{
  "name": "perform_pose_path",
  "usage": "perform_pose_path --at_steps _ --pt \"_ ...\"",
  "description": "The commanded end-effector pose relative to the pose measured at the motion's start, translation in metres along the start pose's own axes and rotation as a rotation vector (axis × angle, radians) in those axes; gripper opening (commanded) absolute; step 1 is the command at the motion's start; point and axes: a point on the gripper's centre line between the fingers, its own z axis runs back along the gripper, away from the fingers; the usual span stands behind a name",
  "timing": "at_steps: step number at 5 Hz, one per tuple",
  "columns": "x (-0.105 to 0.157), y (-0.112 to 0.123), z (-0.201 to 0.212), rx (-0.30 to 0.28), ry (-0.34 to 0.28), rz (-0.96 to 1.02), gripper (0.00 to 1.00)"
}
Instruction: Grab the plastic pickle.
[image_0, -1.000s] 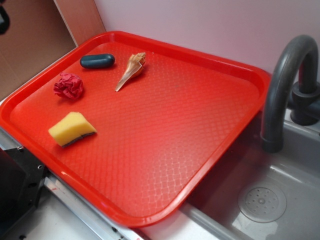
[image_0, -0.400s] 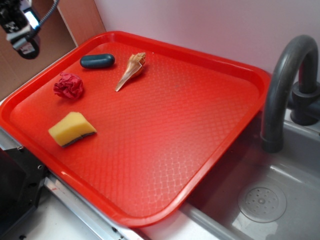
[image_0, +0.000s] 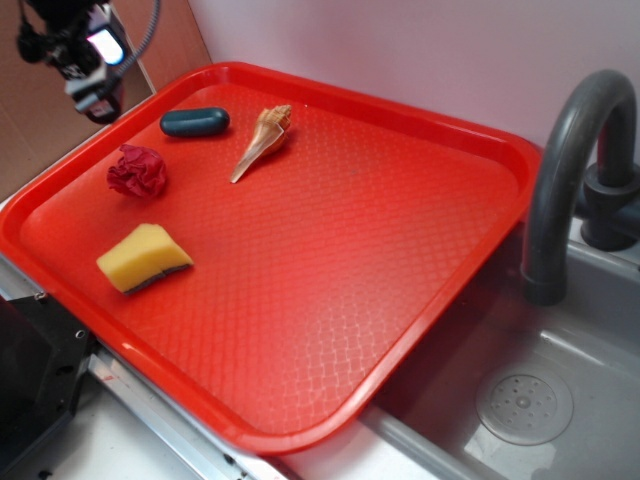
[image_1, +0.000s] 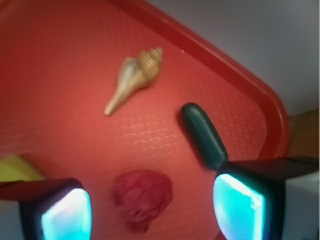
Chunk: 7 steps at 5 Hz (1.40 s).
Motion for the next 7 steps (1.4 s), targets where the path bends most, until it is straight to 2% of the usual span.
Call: perform_pose_path --at_steps 1,3,4,5,7 --pt "0.015 0.051 -0.020 0.053 0.041 0.022 1.00" --pt "0.025 0.076 -0.052 0.017 0.056 -0.015 1.00" --pt "0.026 0.072 -0.070 -0.009 0.104 -0.039 1.00" --pt "0.029 0.065 -0.076 -0.042 0.096 -0.075 1.00" --pt "0.015 0.059 -0.106 -0.065 0.158 -0.094 1.00"
